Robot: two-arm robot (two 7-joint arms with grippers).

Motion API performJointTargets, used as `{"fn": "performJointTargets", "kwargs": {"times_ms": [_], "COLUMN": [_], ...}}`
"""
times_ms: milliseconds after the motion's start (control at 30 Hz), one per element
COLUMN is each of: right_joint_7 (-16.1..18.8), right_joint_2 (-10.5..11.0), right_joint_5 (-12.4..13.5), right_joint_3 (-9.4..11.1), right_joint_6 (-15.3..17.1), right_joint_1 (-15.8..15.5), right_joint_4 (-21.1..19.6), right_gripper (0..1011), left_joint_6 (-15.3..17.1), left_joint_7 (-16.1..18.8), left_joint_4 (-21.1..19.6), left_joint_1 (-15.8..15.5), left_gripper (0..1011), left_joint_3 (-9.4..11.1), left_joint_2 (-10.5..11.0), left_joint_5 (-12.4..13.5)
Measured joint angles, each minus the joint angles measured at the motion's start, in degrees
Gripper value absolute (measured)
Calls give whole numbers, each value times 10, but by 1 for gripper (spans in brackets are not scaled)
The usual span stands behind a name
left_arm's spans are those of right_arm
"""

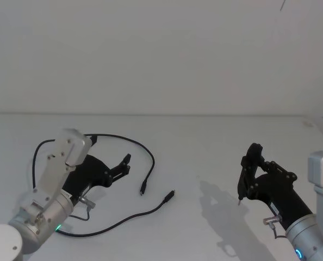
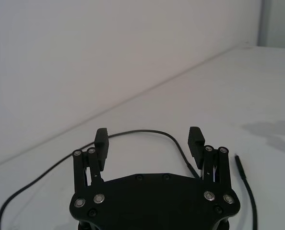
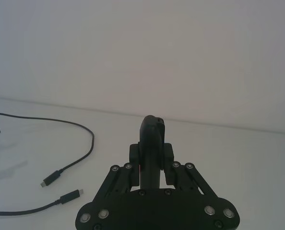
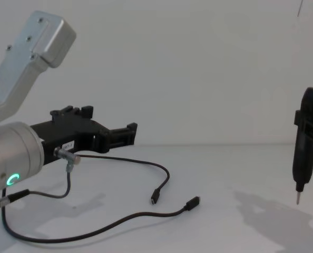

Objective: Pick up the data cable with the one hand.

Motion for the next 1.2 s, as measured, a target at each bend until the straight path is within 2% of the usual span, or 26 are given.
{"fn": "performJointTargets", "kwargs": {"times_ms": [300, 1200], "right_joint_7": [0, 0], "right_joint_2": [0, 0], "right_joint_5": [0, 0], "right_joint_3": [0, 0], "right_joint_6": [0, 0], "right_joint_1": [0, 0], "right_joint_4": [0, 0], "right_gripper": [279, 279], "left_joint_6": [-9, -10], "left_joint_7": [41, 44], "left_joint_4": [-4, -5], "left_joint_1": [8, 9], "left_gripper": [1001, 1001], "left_joint_3": [-3, -3], "left_joint_2": [-13, -15], "left_joint_5": [19, 21]}}
